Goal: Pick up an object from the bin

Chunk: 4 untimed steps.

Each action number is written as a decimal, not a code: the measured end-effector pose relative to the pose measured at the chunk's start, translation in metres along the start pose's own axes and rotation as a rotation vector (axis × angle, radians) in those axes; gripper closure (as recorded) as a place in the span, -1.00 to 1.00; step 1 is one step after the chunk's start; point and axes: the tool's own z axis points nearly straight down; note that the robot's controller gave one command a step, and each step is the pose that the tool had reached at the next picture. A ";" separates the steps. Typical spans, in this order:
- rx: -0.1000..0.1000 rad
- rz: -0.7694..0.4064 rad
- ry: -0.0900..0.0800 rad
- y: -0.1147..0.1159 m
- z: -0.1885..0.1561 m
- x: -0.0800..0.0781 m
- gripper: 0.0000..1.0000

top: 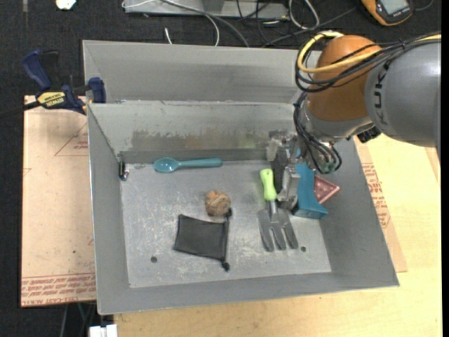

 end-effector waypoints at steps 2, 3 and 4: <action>0.002 -0.176 -0.015 0.015 0.038 0.001 -1.00; 0.000 -0.261 -0.003 0.026 0.066 0.005 -1.00; -0.002 -0.164 -0.004 0.040 0.018 0.015 -1.00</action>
Offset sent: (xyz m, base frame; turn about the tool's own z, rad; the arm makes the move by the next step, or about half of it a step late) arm -0.0069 0.0251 -0.0723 -0.2901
